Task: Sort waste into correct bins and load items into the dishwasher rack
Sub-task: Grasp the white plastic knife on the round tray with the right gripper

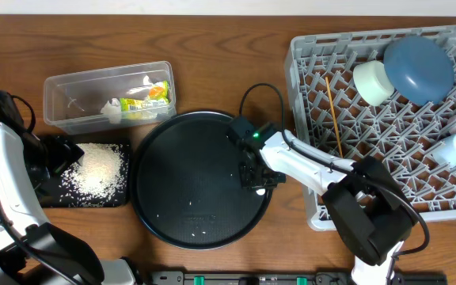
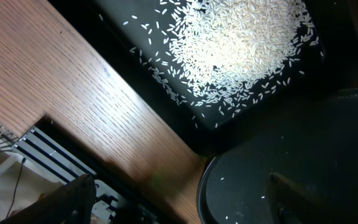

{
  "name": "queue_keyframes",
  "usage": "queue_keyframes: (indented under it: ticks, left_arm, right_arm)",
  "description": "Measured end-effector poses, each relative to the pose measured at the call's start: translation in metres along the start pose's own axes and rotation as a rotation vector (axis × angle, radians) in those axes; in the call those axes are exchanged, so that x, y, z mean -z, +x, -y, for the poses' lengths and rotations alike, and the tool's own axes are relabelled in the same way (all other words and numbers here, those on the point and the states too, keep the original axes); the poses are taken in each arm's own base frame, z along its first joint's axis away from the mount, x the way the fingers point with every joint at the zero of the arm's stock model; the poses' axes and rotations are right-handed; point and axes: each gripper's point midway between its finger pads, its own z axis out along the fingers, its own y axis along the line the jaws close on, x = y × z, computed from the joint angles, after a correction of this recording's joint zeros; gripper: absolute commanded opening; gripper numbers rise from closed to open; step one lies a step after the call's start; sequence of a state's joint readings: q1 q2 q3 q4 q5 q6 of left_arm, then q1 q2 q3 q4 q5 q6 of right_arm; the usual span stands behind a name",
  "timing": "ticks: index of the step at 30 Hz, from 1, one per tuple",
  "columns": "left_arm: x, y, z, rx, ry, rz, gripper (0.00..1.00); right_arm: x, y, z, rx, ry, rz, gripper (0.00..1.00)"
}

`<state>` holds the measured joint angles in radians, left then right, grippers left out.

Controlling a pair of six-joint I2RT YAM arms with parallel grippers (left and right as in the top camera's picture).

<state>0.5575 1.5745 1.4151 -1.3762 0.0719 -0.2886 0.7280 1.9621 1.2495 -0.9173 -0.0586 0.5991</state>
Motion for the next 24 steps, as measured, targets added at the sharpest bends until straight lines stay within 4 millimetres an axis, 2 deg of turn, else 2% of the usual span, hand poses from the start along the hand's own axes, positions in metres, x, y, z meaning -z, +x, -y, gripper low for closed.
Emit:
queue_keyframes:
  ticks: [8,14,17,24]
  left_arm:
    - [0.0,0.0,0.0,0.0,0.0,0.0,0.88]
    - [0.0,0.0,0.0,0.0,0.0,0.0,0.88]
    - [0.0,0.0,0.0,0.0,0.0,0.0,0.88]
    - [0.0,0.0,0.0,0.0,0.0,0.0,0.88]
  right_arm:
    - [0.0,0.001,0.0,0.0,0.001,-0.004,0.21]
    - [0.002,0.001,0.0,0.009,0.011,-0.025,0.17]
    - [0.003,0.001,-0.001,0.019,0.016,-0.038,0.12]
    - [0.016,-0.008,-0.009,0.033,-0.003,-0.02,0.1]
